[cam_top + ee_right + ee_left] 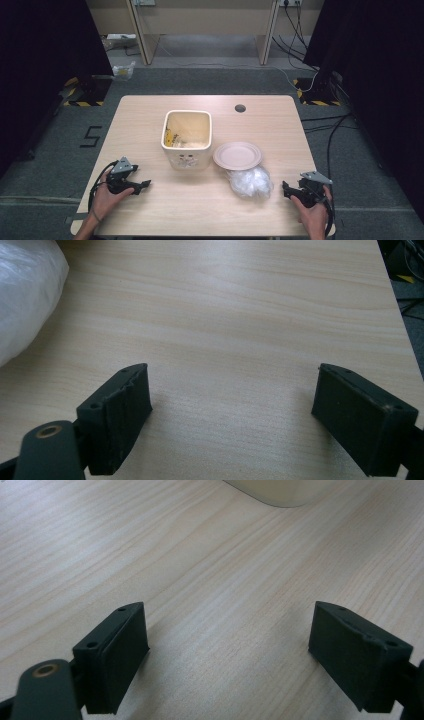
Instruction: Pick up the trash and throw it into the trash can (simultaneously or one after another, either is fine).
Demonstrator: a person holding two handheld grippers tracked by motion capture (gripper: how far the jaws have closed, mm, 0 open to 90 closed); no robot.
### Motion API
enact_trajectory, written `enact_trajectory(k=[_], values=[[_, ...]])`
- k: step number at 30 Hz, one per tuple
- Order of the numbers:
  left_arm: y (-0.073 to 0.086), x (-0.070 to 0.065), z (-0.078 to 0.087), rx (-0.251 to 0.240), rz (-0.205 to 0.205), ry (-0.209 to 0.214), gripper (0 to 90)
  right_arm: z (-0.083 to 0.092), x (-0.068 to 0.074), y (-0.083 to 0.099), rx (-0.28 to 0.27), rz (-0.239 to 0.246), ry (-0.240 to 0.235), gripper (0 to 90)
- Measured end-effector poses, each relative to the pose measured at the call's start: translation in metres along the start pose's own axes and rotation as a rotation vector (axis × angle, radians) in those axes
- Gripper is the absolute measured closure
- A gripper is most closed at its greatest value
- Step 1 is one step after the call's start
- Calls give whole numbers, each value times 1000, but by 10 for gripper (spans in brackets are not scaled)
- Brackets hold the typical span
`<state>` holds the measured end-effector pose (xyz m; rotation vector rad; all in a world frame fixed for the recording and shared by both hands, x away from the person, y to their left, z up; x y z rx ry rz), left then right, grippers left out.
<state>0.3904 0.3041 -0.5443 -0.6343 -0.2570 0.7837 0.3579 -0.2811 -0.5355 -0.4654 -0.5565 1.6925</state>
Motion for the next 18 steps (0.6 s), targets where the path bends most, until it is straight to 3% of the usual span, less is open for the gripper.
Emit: enact_trajectory(k=[7, 11, 12, 17, 18], values=[[0, 0, 0, 0, 0, -1, 149, 1, -1, 0, -8, -13, 9, 199], [0, 0, 0, 0, 0, -1, 150, 4, -2, 0, -8, -46, -7, 221], [0, 0, 0, 0, 0, -1, 149, 7, -3, -2, -32, -68, -23, 222], [0, 0, 0, 0, 0, -1, 149, 16, -3, -8, -62, -92, -27, 227], [0, 0, 0, 0, 0, -1, 149, 20, -1, -12, -80, -98, -49, 227]])
Point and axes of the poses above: each handheld gripper's, and its own axes: z roughly backward along the jaws, y roughly out of its underside, x roughly to its left, the point moved 3 cm from there along -z, roughly forward along the jaws, and after that the axes turned 10 degrees about x, right-handed, at the moved point
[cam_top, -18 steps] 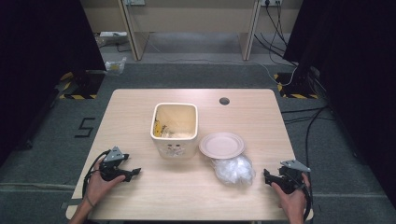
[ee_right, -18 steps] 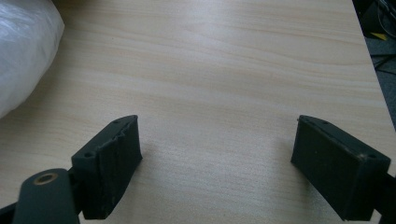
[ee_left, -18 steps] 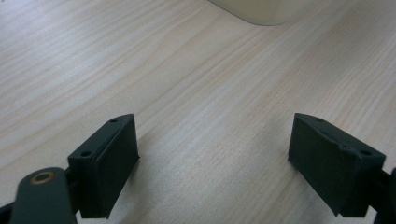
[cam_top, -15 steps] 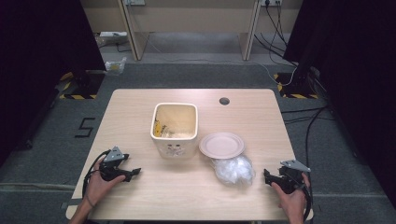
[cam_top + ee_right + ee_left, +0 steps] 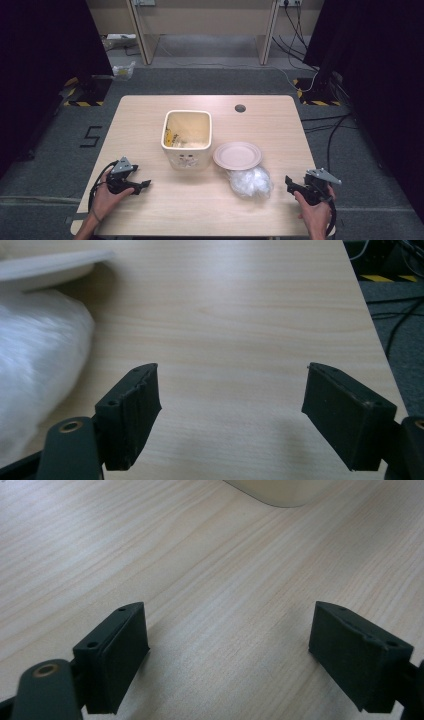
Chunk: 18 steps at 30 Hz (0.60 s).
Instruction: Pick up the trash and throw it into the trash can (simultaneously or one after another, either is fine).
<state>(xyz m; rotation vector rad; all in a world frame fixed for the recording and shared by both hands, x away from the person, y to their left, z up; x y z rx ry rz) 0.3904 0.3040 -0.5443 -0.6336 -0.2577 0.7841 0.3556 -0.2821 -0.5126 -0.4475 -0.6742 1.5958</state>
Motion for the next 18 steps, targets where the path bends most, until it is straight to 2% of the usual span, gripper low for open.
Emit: enact_trajectory(k=[8, 12, 18], values=[[0, 0, 0, -1, 1, 0, 149, 9, 15, -19, -32, 1, -61, 232], [0, 0, 0, -1, 1, 0, 149, 10, 26, -32, -30, 10, -67, 248], [0, 0, 0, -2, 1, 0, 149, 4, 41, -52, -29, 1, -106, 253]])
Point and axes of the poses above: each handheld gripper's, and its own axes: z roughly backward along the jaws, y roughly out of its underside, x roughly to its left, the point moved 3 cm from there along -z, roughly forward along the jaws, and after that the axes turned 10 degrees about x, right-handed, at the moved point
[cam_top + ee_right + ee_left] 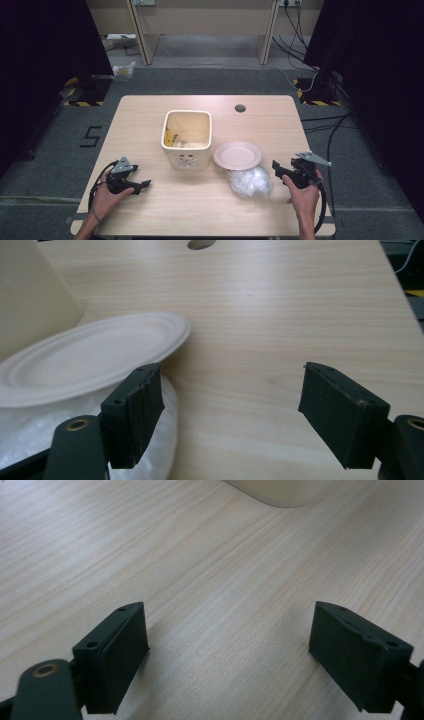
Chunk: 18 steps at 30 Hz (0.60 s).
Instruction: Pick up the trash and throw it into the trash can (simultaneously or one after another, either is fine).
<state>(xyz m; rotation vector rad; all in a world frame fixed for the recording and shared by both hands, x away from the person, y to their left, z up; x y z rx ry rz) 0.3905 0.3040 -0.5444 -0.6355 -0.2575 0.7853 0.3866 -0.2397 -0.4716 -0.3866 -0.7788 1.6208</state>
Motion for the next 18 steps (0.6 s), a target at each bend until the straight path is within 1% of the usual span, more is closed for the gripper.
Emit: enact_trajectory(k=[3, 4, 6, 8, 9, 10, 13, 14, 15, 18], values=[[0, 0, 0, 1, -1, 0, 148, -5, 11, -11, 11, 17, -32, 249], [0, 0, 0, 0, 0, 0, 149, -7, 14, -14, 12, 14, -45, 244], [0, 0, 0, 1, -1, 0, 149, -12, 20, -22, 29, 14, -52, 224], [0, 0, 0, 0, 0, 0, 149, -15, 22, -26, 36, 16, -54, 223], [0, 0, 0, 0, 0, 0, 148, -22, 27, -32, 55, 13, -63, 223], [0, 0, 0, 0, 0, 0, 149, -24, 28, -34, 60, 16, -62, 222], [0, 0, 0, 0, 0, 0, 149, -33, 33, -38, 83, 5, -68, 220], [0, 0, 0, 0, 0, 0, 149, -33, 33, -38, 83, 5, -68, 220], [0, 0, 0, 0, 0, 0, 149, -39, 34, -40, 92, -3, -76, 220], [0, 0, 0, 0, 0, 0, 149, -46, 35, -40, 115, -15, -96, 222]])
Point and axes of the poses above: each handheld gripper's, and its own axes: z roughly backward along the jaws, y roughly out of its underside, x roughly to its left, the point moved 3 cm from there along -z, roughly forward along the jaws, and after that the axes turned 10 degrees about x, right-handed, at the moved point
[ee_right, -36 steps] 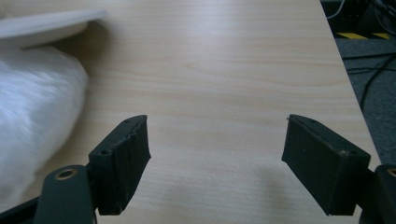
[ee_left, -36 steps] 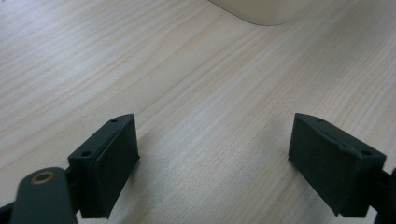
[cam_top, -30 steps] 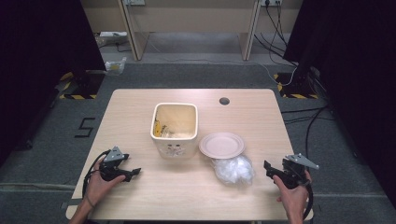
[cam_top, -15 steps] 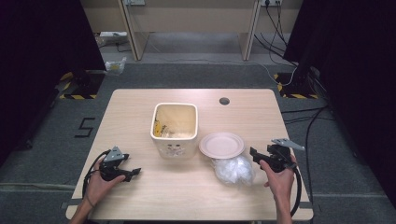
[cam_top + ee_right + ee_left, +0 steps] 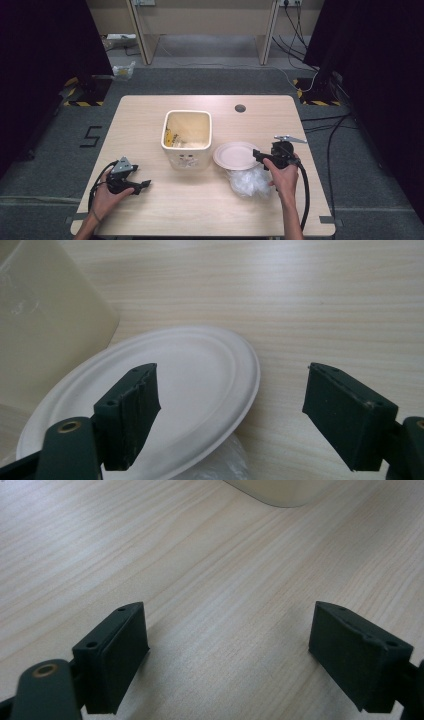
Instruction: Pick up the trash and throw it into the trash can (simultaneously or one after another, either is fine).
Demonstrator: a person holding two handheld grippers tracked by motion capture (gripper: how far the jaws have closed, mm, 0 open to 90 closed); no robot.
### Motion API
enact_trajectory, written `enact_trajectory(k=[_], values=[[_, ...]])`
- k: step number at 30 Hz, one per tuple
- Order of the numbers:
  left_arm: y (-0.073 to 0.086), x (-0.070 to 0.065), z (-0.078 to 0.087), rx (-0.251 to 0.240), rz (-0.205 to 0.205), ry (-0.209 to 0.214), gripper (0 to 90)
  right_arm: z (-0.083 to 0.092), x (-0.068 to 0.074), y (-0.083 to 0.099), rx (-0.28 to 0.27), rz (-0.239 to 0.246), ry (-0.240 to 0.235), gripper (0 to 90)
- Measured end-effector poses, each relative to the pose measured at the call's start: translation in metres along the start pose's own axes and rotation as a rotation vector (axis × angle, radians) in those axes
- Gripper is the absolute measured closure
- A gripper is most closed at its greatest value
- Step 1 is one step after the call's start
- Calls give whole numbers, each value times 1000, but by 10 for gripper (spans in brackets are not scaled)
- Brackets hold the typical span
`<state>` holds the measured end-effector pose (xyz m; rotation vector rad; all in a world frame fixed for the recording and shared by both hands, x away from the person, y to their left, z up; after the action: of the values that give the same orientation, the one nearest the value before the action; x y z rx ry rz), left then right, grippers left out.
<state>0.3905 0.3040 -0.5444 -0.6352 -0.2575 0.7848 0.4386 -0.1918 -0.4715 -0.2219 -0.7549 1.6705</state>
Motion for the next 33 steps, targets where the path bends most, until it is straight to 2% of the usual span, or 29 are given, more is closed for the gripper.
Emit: enact_trajectory(k=[8, 9, 11, 12, 13, 17, 20, 22, 23, 24, 25, 26, 28, 29, 31, 32, 33], values=[[0, 0, 0, 0, 0, 0, 149, -14, -1, -1, 42, -27, -28, 227], [0, 0, 0, 0, 0, 0, 149, -18, -1, -1, 61, -30, -50, 216], [0, 0, 0, 1, 0, -1, 149, -20, 0, 0, 71, -28, -53, 204], [0, 0, 0, 1, -1, -1, 149, -23, 1, 2, 102, -22, -55, 200], [0, 0, 0, 1, -1, -1, 148, -24, 2, 2, 110, -19, -59, 199], [0, 0, 0, 1, 0, -1, 148, -29, 1, 4, 127, -48, -99, 199], [0, 0, 0, 0, 0, -1, 148, -34, 0, 4, 132, -73, -152, 293], [0, 0, 0, 2, -1, 0, 148, -35, 1, 4, 130, -71, -170, 372], [0, 0, 0, 2, -1, 0, 148, -35, 1, 4, 130, -71, -170, 372], [0, 0, 0, 1, 0, 0, 148, -33, 2, 4, 113, -72, -187, 509], [0, 0, 0, 1, 0, 0, 148, -33, 2, 4, 113, -72, -187, 509], [0, 0, 0, 1, 0, 0, 148, -29, 2, 3, 73, -71, -205, 583], [0, 0, 0, 2, 0, 0, 148, -26, 2, 2, 54, -69, -217, 614], [0, 0, 0, 1, 0, 0, 148, -22, 3, 1, 19, -68, -241, 683], [0, 0, 0, 1, 0, -1, 149, -21, 3, 0, 5, -71, -251, 705], [0, 0, 0, 1, 0, 0, 149, -16, 5, -2, -38, -88, -299, 760], [0, 0, 0, 1, 0, 0, 148, -14, 6, -3, -55, -92, -321, 777]])
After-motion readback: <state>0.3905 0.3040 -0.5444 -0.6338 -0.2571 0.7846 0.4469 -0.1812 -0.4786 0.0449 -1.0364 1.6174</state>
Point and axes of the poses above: each handheld gripper's, and its own axes: z roughly backward along the jaws, y roughly out of its underside, x roughly to its left, the point moved 3 cm from there along -z, roughly forward along the jaws, and after that the axes turned 10 degrees about x, right-handed, at the moved point
